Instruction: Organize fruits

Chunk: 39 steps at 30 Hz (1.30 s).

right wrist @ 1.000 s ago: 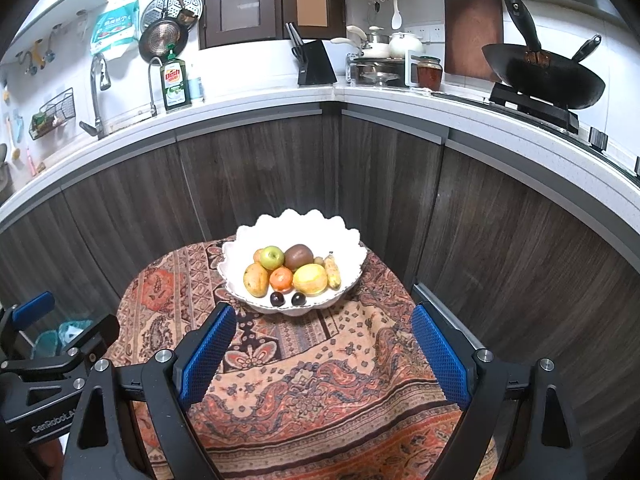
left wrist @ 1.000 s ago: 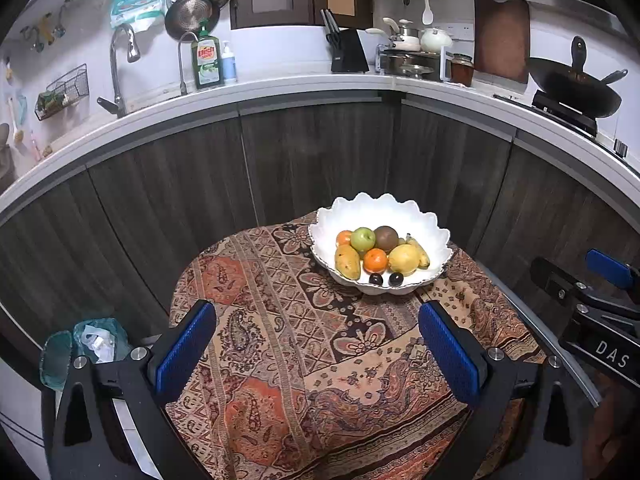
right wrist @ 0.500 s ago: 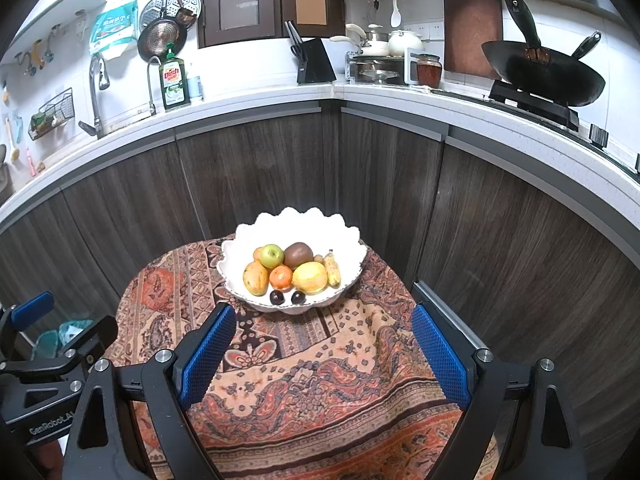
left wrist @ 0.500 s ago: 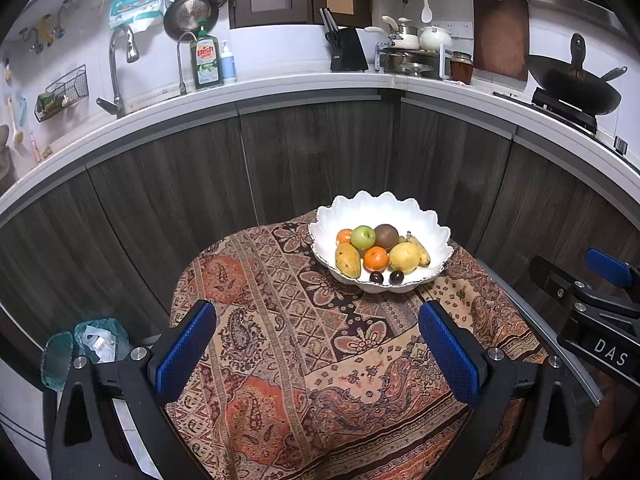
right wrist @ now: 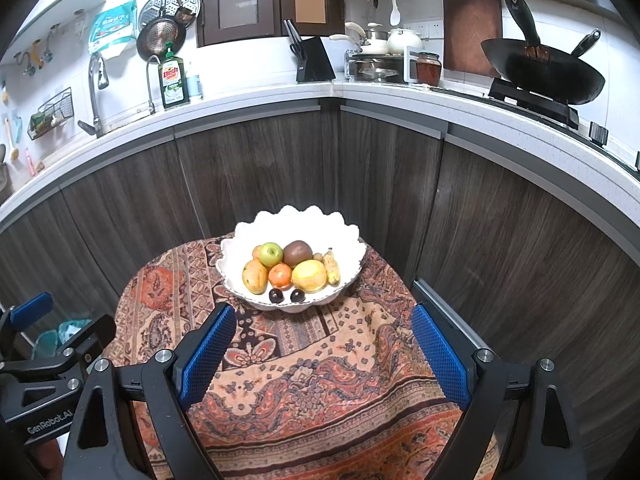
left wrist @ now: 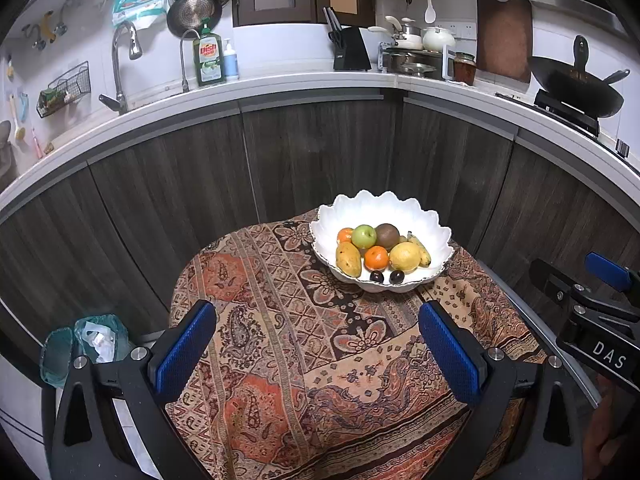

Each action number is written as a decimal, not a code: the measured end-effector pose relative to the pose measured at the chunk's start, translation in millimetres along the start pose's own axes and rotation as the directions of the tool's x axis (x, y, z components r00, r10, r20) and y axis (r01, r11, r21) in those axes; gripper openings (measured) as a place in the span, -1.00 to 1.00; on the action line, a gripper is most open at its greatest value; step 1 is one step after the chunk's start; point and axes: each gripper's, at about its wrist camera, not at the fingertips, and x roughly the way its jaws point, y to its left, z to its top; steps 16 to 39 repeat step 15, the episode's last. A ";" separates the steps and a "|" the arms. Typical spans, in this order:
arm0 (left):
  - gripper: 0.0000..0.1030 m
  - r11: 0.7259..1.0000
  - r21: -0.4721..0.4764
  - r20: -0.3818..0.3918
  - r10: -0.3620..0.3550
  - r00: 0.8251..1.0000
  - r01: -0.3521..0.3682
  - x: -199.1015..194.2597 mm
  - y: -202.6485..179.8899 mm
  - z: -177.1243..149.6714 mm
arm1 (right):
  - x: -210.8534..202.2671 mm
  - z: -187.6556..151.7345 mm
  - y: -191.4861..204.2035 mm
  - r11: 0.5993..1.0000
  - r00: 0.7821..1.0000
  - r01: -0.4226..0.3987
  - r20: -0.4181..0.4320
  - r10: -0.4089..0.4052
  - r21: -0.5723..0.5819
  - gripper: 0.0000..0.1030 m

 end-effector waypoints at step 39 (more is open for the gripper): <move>1.00 1.000 0.010 -0.009 -0.006 1.000 0.006 3.0 -3.1 -1.1 | 3.4 -2.4 -2.9 1.000 1.000 0.003 -0.010 -0.003 0.019 0.75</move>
